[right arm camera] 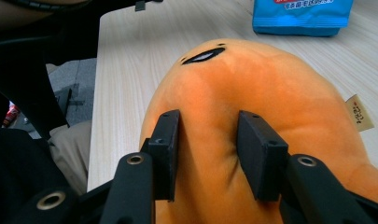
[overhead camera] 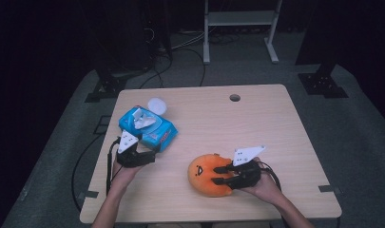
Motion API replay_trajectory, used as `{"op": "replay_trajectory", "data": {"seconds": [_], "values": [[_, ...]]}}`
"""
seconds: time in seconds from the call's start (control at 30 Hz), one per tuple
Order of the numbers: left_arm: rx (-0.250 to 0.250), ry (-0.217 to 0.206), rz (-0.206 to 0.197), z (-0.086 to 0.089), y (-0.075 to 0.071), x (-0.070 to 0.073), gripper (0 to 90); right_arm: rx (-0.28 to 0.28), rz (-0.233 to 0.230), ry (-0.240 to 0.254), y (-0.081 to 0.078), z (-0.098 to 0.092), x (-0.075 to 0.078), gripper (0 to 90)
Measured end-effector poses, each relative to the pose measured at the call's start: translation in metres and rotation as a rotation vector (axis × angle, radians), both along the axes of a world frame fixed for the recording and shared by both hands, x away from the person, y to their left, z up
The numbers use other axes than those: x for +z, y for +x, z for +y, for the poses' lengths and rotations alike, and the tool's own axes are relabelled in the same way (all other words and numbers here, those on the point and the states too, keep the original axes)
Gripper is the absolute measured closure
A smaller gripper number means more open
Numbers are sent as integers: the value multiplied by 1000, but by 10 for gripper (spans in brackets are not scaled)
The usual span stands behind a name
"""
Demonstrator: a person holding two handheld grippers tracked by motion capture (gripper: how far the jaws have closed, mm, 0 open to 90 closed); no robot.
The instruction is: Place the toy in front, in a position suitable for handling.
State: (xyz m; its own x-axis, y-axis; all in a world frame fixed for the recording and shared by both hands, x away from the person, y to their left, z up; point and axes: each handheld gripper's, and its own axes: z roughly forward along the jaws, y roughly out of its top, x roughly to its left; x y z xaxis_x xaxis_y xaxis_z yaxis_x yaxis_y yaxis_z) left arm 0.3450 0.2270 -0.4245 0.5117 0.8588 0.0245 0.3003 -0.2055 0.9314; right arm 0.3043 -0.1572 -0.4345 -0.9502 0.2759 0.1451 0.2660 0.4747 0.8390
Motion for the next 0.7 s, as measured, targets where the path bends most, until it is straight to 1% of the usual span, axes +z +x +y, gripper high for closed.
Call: {"op": "replay_trajectory", "data": {"seconds": [0.07,0.1,0.13,0.17,0.2,0.23,0.27,0.3,0.33,0.37,0.4,0.43,0.47,0.5,0.53,0.57,0.6,0.7], "values": [[20,14,-10,4,9,2,135,-1,3,2,0,-1,-1,589],[20,14,-10,4,9,2,135,-1,3,2,0,-1,-1,589],[40,23,-11,6,17,3,135,2,0,4,0,-1,-1,589],[40,23,-11,6,17,3,135,2,1,5,0,-1,-1,589],[55,29,-8,8,26,3,135,4,1,6,0,-1,-1,589],[62,36,-9,8,30,4,140,6,1,7,0,-2,-1,589],[62,36,-9,8,30,4,162,6,1,7,0,-2,-1,589],[67,58,-15,9,38,5,177,4,2,8,0,-2,-2,589],[67,58,-15,9,38,5,199,5,1,9,0,-2,-2,589],[68,66,-4,9,46,5,209,5,1,11,0,-2,-2,589],[69,73,-2,9,49,5,217,6,1,12,1,-2,-2,588],[69,73,-2,9,49,5,242,6,1,11,1,-2,-2,588],[70,82,2,9,53,5,242,6,1,11,1,-2,-2,588],[75,84,16,9,59,3,289,7,-1,11,0,-2,-2,588],[75,84,16,9,59,3,313,8,-2,11,1,-2,-2,588],[81,92,19,9,62,2,313,8,-2,11,1,-2,-2,588],[100,101,29,9,67,1,364,9,-3,13,1,-2,-2,587],[96,96,38,9,70,-1,479,9,-7,10,0,-2,-2,584]]}}
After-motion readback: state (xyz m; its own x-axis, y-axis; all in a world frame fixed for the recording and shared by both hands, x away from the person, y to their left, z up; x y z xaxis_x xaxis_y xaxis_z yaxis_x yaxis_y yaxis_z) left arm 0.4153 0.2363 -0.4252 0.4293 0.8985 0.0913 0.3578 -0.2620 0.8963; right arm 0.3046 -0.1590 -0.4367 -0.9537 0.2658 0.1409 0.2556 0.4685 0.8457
